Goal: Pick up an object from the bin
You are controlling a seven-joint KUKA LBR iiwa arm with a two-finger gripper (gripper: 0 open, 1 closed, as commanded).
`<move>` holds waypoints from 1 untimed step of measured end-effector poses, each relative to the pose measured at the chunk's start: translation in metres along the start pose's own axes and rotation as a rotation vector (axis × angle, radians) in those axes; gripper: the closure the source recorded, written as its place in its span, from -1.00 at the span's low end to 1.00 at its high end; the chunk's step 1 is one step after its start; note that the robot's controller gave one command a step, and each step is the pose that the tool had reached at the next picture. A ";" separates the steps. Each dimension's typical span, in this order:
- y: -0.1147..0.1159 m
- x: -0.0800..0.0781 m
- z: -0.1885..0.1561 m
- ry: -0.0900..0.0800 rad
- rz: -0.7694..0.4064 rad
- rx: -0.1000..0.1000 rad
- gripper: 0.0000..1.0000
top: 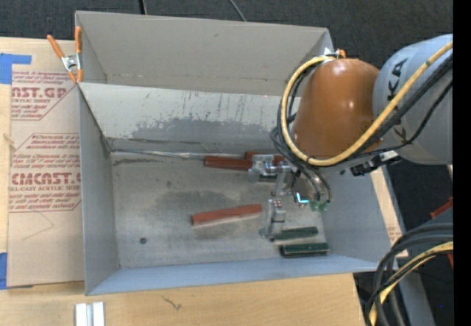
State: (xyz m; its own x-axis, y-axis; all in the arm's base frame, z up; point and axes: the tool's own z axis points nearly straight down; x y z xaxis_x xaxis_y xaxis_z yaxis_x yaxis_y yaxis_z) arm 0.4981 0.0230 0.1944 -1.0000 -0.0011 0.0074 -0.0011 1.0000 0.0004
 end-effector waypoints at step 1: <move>0.000 -0.002 -0.004 -0.008 0.000 0.000 -1.00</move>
Offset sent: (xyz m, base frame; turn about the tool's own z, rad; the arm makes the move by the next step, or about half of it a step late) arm 0.0125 0.0410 -0.1244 -0.0409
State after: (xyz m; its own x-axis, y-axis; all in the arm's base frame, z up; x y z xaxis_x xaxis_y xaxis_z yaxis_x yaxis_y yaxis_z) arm 0.4999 0.0229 0.1982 -1.0000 -0.0007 -0.0006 -0.0007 1.0000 0.0008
